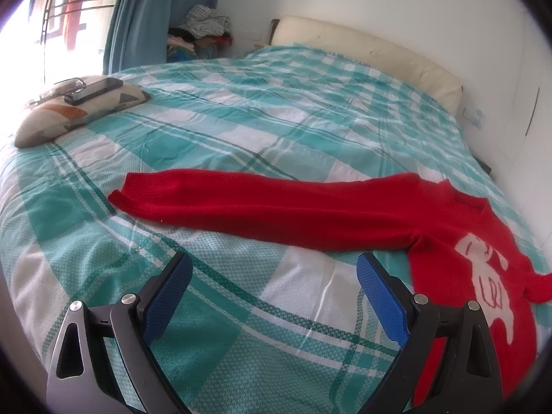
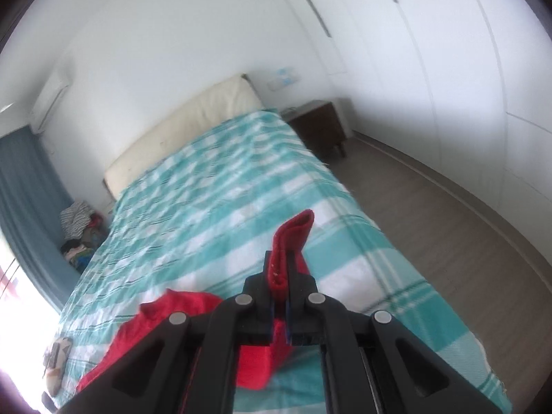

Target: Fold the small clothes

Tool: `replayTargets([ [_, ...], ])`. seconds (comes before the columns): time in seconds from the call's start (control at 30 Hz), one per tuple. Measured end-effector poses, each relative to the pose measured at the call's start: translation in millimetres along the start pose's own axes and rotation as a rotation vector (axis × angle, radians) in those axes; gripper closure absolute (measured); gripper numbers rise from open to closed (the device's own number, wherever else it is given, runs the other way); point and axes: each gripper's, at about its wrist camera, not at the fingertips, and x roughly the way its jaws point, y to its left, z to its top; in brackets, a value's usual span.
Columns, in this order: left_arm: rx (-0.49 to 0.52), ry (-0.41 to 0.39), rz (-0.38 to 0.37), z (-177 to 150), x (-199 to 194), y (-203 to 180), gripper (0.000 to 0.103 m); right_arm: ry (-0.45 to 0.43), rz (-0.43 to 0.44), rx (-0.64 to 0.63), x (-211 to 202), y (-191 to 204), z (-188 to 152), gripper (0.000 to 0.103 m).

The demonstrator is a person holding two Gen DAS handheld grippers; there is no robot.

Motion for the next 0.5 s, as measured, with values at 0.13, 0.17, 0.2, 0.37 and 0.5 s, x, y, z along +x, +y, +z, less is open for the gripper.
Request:
replayTargets([
  [0.13, -0.032, 0.000, -0.023, 2, -3, 7, 0.006, 0.050, 0.140, -0.099, 26, 103, 8, 0.100],
  [0.17, -0.045, 0.003, -0.027, 2, -4, 10, 0.006, 0.069, 0.170, -0.120, 35, 127, 7, 0.100],
  [0.2, -0.058, 0.005, -0.030, 2, -4, 12, 0.006, 0.088, 0.194, -0.143, 46, 150, 1, 0.100],
  [0.37, -0.136, -0.001, -0.053, 3, -6, 28, 0.006, 0.209, 0.286, -0.200, 107, 235, -39, 0.100],
  [0.5, -0.160, 0.016, -0.068, 2, -4, 33, 0.006, 0.323, 0.315, -0.197, 158, 267, -83, 0.100],
])
